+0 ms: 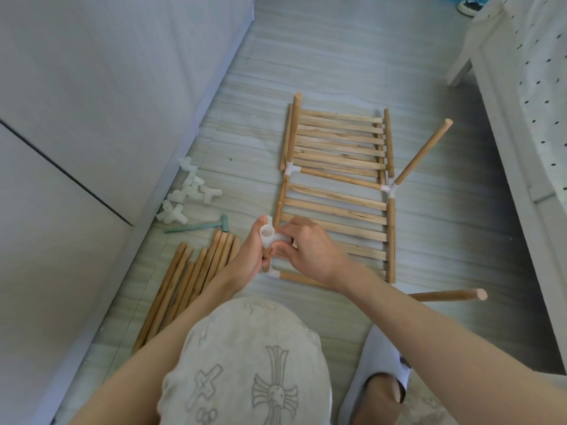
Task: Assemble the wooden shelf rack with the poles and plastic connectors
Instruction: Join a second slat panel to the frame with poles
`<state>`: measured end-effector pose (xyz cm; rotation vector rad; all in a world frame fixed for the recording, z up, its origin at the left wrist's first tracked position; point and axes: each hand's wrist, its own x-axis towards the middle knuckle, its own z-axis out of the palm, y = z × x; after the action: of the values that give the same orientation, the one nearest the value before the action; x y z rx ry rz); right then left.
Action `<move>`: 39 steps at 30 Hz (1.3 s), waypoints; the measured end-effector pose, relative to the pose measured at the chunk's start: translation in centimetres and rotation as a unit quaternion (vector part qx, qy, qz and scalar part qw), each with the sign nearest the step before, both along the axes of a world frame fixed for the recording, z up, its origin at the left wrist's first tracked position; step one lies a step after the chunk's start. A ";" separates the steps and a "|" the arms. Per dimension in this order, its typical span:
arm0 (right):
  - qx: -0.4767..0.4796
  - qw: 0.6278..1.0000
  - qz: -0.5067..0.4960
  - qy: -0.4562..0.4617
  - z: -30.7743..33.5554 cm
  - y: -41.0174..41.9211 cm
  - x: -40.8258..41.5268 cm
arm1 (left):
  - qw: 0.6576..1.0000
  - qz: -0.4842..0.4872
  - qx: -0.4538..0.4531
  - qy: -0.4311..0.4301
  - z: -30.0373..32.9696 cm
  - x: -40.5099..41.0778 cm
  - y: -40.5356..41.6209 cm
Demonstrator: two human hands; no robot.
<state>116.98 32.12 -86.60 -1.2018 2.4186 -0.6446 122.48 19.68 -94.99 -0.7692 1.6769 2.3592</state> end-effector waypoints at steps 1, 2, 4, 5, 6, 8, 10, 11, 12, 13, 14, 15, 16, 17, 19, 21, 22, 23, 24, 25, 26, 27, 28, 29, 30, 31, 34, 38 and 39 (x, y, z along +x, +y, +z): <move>-0.004 1.000 -0.001 0.002 -0.2 -0.1 0.2 | 1.000 -0.006 0.005 0.009 -0.3 0.1 -0.1; -0.010 1.000 -0.002 0.004 -0.4 -0.2 0.5 | 1.000 -0.012 0.012 0.020 -0.5 0.3 -0.3; -0.023 1.000 -0.008 0.001 -0.7 -0.1 1.1 | 0.998 -0.025 0.029 0.046 -0.9 0.8 -0.5; -0.032 0.999 -0.013 -0.004 -0.9 0.0 1.4 | 0.997 -0.033 0.037 0.063 -1.0 1.0 -0.6; -0.041 0.999 -0.017 -0.009 -1.0 0.0 1.6 | 0.995 -0.042 0.040 0.079 -1.0 1.2 -0.7; -0.048 0.999 -0.019 -0.013 -1.1 0.1 1.6 | 0.993 -0.062 0.033 0.093 -0.7 1.2 -0.9; -0.050 0.998 -0.021 -0.015 -1.2 0.1 1.2 | 0.993 -0.082 0.022 0.086 -0.2 0.8 -1.1; -0.050 0.998 -0.024 -0.017 -1.3 0.1 1.0 | 0.992 -0.090 0.017 0.081 0.0 0.6 -1.2; -0.050 0.998 -0.027 -0.018 -1.4 0.0 0.9 | 0.992 -0.097 0.014 0.078 0.2 0.5 -1.3; -0.053 0.998 -0.029 -0.019 -1.5 0.0 0.9 | 0.992 -0.101 0.012 0.079 0.2 0.5 -1.3; -0.056 0.998 -0.032 -0.020 -1.6 0.1 1.0 | 0.992 -0.100 0.010 0.083 0.2 0.5 -1.3; -0.059 0.997 -0.036 -0.023 -1.6 0.1 1.1 | 0.992 -0.091 0.007 0.085 0.1 0.6 -1.1; -0.059 0.997 -0.042 -0.029 -1.6 0.1 1.2 | 0.994 -0.074 0.002 0.086 0.1 0.7 -1.0; -0.056 0.997 -0.047 -0.038 -1.5 0.1 1.2 | 0.995 -0.055 -0.003 0.084 0.2 0.7 -0.8; -0.040 0.996 -0.052 -0.068 -1.0 0.2 0.8 | 0.997 -0.025 -0.011 0.069 0.8 0.6 -0.4; -0.012 0.994 -0.050 -0.093 -0.2 0.4 0.2 | 0.999 -0.017 -0.015 0.042 1.7 0.6 -0.2; 0.004 0.994 -0.052 -0.097 0.3 0.7 -0.1 | 0.999 -0.017 -0.019 0.027 2.2 0.7 -0.3; 0.020 0.993 -0.053 -0.101 0.9 0.9 -0.5 | 0.999 -0.018 -0.025 0.010 2.6 0.7 -0.5; 0.035 0.993 -0.051 -0.105 1.5 1.3 -0.9 | 0.999 -0.022 -0.037 -0.008 3.1 0.7 -0.8; 0.053 0.992 -0.046 -0.106 2.1 1.6 -1.5 | 0.997 -0.031 -0.057 -0.029 3.7 0.6 -1.2; 0.075 0.991 -0.038 -0.105 2.8 2.0 -2.0 | 0.994 -0.044 -0.086 -0.049 4.5 0.6 -1.7; 0.102 0.989 -0.029 -0.100 3.5 2.5 -2.7 | 0.988 -0.057 -0.126 -0.064 5.5 0.4 -2.3; 0.130 0.987 -0.019 -0.096 4.3 3.0 -3.5 | 0.980 -0.067 -0.172 -0.069 6.7 0.1 -3.0; 0.156 0.984 -0.011 -0.090 5.1 3.6 -4.2 | 0.972 -0.073 -0.215 -0.062 8.0 -0.3 -3.6; 0.179 0.980 -0.006 -0.082 5.9 4.3 -5.1 | 0.964 -0.074 -0.250 -0.049 9.6 -1.0 -4.1; 0.195 0.978 -0.004 -0.072 6.6 5.0 -6.0 | 0.957 -0.072 -0.278 -0.034 11.3 -1.8 -4.4; 0.205 0.978 -0.021 -0.042 8.2 7.2 -8.9 | 0.923 -0.102 -0.370 -0.002 15.8 -5.4 -3.8; 0.197 0.979 -0.055 -0.017 7.9 9.5 -13.0 | 0.857 -0.233 -0.458 0.032 18.0 -10.9 -0.2; 0.198 0.978 -0.063 -0.014 7.2 9.9 -14.2 | 0.823 -0.277 -0.495 0.034 17.6 -12.2 0.7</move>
<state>102.83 42.02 -79.36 -0.8752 2.4587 -0.1935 110.26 20.35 -77.43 -0.1905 2.6755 1.0409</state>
